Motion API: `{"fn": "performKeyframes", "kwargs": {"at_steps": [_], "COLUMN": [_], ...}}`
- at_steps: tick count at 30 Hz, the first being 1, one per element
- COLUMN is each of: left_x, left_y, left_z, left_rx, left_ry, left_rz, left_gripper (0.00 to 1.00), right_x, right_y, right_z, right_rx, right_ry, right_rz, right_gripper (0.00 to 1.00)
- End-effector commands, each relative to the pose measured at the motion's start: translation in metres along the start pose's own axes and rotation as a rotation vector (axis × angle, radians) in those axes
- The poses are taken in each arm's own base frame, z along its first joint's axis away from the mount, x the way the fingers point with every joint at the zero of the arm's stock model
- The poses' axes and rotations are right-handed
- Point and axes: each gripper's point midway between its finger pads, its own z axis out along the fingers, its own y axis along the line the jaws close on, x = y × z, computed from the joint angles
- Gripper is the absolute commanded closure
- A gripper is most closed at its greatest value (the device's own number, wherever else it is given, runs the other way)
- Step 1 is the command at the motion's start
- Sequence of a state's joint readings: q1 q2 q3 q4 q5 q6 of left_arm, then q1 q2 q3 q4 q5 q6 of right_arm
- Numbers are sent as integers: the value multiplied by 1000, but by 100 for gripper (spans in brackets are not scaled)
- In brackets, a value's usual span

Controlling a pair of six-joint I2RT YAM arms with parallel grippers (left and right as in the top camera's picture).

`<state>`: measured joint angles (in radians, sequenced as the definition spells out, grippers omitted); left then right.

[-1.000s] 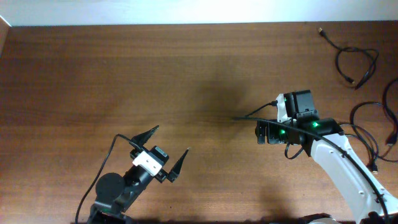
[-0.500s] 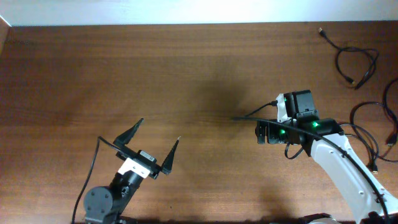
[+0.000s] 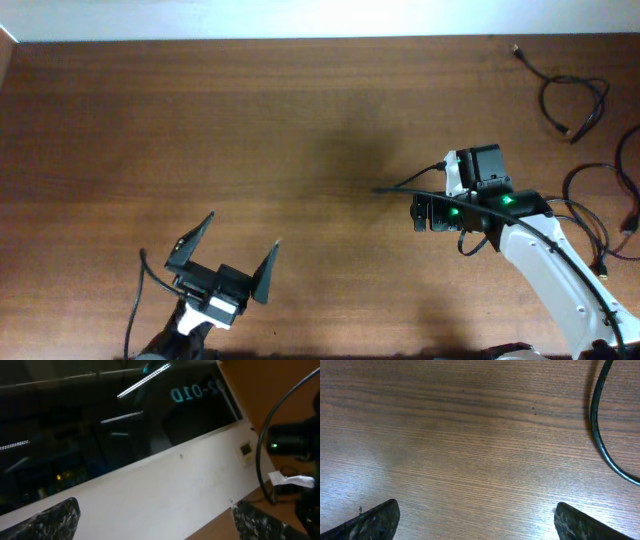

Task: Untangle cables

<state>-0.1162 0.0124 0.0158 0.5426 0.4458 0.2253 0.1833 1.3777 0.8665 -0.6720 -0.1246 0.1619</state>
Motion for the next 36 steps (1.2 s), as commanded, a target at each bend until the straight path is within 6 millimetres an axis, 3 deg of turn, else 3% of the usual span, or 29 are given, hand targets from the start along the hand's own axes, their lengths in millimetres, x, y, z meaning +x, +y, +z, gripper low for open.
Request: {"fn": "performKeyframes", "kwargs": {"at_steps": [1,10,12,14,23,26,36], "left_x": [11,87,116,156,156,158,158], "left_y": [-5,28,30,27,32,43,42], "left_z": [-2,-21,-36,-64,-66,-72,-72], "left_rx": [29,-202,-251,-302,-329,-377,-376], "left_ry": [36,365,501,704,712,726,725], "left_rz": [-2,-73,-100,-130,-121,-109,-110], "left_gripper": [1,1,1,1,1,1,1], "right_x": [0,0,0,0,0,0,0], "right_y": [3,3,3,3,3,3,3], "right_z": [1,1,1,1,1,1,1], "right_rx": [-8,-8,-8,-8,-8,-8,-8], "right_ry": [1,1,1,1,1,1,1], "right_rz": [1,1,1,1,1,1,1], "right_gripper": [2,2,2,2,2,2,2]}}
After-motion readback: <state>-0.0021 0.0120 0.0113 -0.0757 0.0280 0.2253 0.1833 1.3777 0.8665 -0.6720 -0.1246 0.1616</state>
